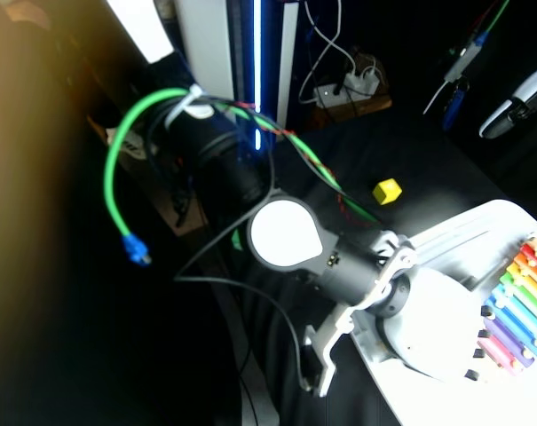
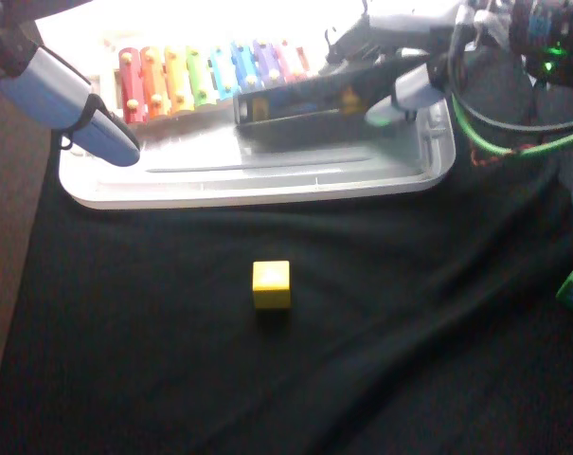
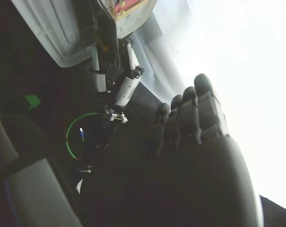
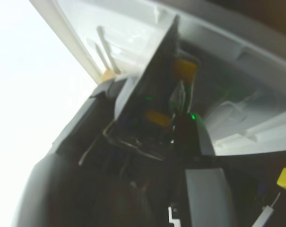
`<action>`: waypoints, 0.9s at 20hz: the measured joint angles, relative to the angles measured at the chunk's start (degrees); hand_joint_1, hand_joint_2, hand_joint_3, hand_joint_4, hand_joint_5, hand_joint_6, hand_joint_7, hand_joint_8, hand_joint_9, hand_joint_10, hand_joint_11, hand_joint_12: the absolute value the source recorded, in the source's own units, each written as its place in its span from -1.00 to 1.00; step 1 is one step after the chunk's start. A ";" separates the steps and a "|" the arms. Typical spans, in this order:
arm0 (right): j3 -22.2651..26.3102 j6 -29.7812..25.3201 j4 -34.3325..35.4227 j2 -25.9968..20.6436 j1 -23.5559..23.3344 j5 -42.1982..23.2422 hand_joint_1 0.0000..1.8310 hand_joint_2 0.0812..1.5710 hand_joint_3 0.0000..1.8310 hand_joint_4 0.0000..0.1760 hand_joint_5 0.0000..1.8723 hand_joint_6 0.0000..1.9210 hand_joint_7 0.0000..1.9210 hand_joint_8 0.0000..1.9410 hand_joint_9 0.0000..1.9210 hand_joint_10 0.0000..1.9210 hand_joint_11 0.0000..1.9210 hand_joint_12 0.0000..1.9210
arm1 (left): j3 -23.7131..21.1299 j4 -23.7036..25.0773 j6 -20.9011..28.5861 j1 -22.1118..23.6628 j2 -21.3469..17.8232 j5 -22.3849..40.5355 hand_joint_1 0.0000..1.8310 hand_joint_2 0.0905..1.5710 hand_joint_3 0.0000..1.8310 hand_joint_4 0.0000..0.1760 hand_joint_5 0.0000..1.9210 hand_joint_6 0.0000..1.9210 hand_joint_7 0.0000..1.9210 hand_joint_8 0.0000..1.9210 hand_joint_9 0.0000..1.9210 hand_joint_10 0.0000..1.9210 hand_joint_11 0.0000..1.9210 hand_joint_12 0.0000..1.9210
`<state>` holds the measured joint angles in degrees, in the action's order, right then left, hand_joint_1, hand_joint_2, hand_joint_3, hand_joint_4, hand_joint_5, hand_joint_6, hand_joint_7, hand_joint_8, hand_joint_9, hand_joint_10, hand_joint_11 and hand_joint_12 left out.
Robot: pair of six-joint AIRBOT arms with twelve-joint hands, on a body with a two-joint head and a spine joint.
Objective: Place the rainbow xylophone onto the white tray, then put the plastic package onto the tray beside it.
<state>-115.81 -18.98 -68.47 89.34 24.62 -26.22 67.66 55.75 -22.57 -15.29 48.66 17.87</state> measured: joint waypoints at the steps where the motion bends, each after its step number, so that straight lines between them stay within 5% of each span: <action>1: 0.15 0.00 -0.15 -0.09 0.35 0.04 -0.17 0.07 -1.00 0.82 -0.98 -1.00 -0.82 -1.00 -0.64 -1.00 -0.91 -0.32 | 0.02 0.02 0.00 0.00 0.00 -0.09 -0.06 -0.24 -1.00 -1.00 -0.99 -1.00 -0.98 -1.00 -0.95 -0.99 -1.00 -0.45; 5: 0.72 -0.02 0.26 -0.68 0.33 -0.52 -0.29 -0.13 -1.00 1.00 -1.00 -1.00 -0.99 -1.00 -0.86 -1.00 -1.00 -0.73 | 0.02 0.17 0.00 -0.09 0.00 -0.11 -0.09 -0.25 -1.00 -1.00 -1.00 -1.00 -0.98 -1.00 -0.96 -1.00 -1.00 -0.50; 7: 1.95 -0.26 -0.11 -1.64 0.33 -0.81 -0.35 -0.19 -1.00 1.00 -1.00 -1.00 -1.00 -1.00 -0.95 -1.00 -1.00 -0.96 | 0.00 0.17 0.00 -0.46 0.00 -0.11 -0.07 -0.25 -1.00 -1.00 -1.00 -1.00 -1.00 -1.00 -1.00 -1.00 -1.00 -0.77; 8: 2.91 -0.26 -0.09 -2.36 0.33 -1.18 -0.34 -0.21 -1.00 1.00 -1.00 -1.00 -1.00 -1.00 -0.98 -1.00 -1.00 -0.96 | 0.00 0.15 0.00 -0.61 -0.02 -0.07 -0.05 -0.26 -1.00 -1.00 -1.00 -1.00 -1.00 -1.00 -1.00 -1.00 -1.00 -0.90; 10: 5.73 -0.26 -0.09 -4.90 0.33 -2.89 -0.39 -0.28 -1.00 0.86 -1.00 -1.00 -1.00 -1.00 -1.00 -1.00 -1.00 -0.99 | -0.09 -0.68 0.00 -1.44 -0.28 0.26 -0.07 -0.27 -1.00 -1.00 -1.00 -1.00 -1.00 -1.00 -1.00 -1.00 -1.00 -0.78; 12: 7.50 -0.28 0.37 -6.51 0.33 -4.26 -0.37 -0.28 -1.00 0.99 -1.00 -1.00 -1.00 -1.00 -1.00 -1.00 -0.99 -0.99 | -0.24 -0.94 0.00 -2.03 -0.50 0.28 -0.10 -0.27 -1.00 -1.00 -1.00 -1.00 -1.00 -1.00 -1.00 -1.00 -1.00 -0.69; 14: 9.79 -0.24 2.78 -8.63 0.33 -6.73 -0.29 -0.28 -1.00 1.00 -1.00 -1.00 -1.00 -1.00 -1.00 -1.00 -1.00 -1.00 | -0.35 -1.79 0.00 -2.47 -0.96 0.48 -0.11 -0.28 -1.00 -1.00 -1.00 -1.00 -1.00 -1.00 -1.00 -1.00 -1.00 -0.85; 16: 13.14 1.25 5.57 -11.17 0.33 -9.20 -0.21 -0.29 -1.00 1.00 -1.00 -1.00 -1.00 -1.00 -1.00 -1.00 -1.00 -1.00 | -0.35 -6.10 -1.77 -3.37 -1.70 1.29 -0.08 -0.28 -1.00 -1.00 -1.00 -1.00 -1.00 -1.00 -1.00 -1.00 -1.00 -0.97; 18: 16.02 1.42 6.69 -13.57 0.33 -11.21 -0.33 -0.24 -0.99 1.00 -1.00 -1.00 -1.00 -1.00 -1.00 -1.00 -1.00 -1.00 | -0.50 -14.27 -7.02 -5.46 -2.47 2.99 -0.11 -0.33 -1.00 -1.00 -1.00 -1.00 -1.00 -1.00 -1.00 -1.00 -0.98 -0.99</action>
<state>-99.79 -17.56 -61.78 75.77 24.95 -37.43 67.16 41.47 -29.58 -20.75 46.19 20.86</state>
